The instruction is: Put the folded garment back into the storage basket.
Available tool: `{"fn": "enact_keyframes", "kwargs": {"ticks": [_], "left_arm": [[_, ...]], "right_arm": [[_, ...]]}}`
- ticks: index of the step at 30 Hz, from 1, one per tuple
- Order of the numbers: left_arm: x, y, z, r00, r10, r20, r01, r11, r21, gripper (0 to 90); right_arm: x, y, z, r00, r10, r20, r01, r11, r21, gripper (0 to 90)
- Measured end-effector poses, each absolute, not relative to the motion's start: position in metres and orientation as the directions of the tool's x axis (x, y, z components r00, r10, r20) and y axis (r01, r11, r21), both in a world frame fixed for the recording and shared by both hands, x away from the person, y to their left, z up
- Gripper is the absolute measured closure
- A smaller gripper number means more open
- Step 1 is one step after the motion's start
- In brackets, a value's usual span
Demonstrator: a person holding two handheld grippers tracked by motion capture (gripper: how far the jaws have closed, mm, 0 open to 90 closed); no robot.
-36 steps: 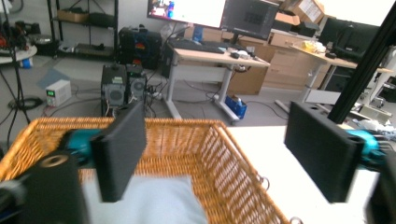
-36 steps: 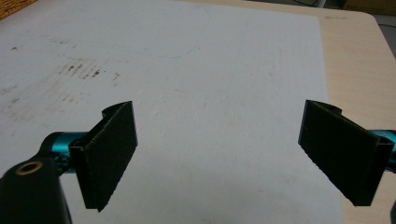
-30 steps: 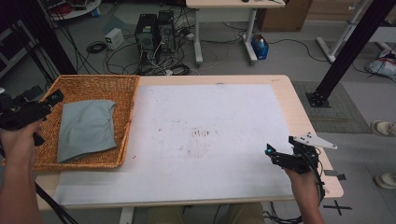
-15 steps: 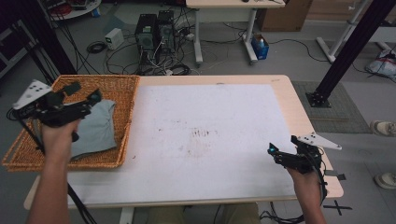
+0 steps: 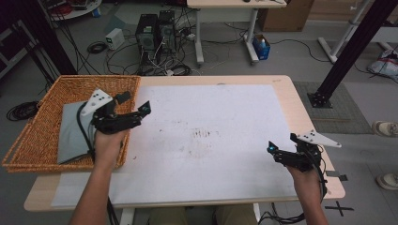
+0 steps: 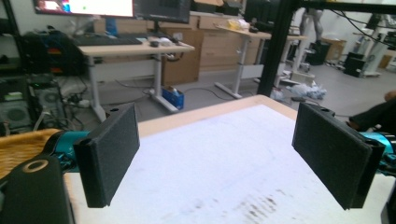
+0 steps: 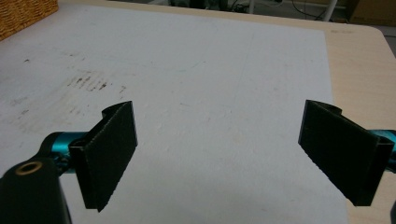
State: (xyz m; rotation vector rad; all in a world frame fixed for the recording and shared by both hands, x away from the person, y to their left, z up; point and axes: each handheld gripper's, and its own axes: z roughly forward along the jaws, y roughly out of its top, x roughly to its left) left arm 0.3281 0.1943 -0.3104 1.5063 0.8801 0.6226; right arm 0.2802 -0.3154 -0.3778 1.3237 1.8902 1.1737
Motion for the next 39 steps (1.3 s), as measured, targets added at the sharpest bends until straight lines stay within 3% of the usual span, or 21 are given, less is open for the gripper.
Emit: {"fn": "enact_keyframes", "kwargs": {"ticks": [16, 39], "left_arm": [[0.324, 0.126, -0.352, 0.613, 0.780, -0.125, 0.240, -0.033, 0.970, 14.9], [0.330, 0.117, -0.369, 0.601, 0.790, -0.122, 0.278, -0.063, 0.959, 14.9]], "right_arm": [[0.283, -0.312, -0.378, -0.387, 0.921, 0.041, 0.442, 0.147, 0.885, 11.6], [0.284, -0.312, -0.383, -0.393, 0.919, 0.044, 0.446, 0.148, 0.883, 11.6]]}}
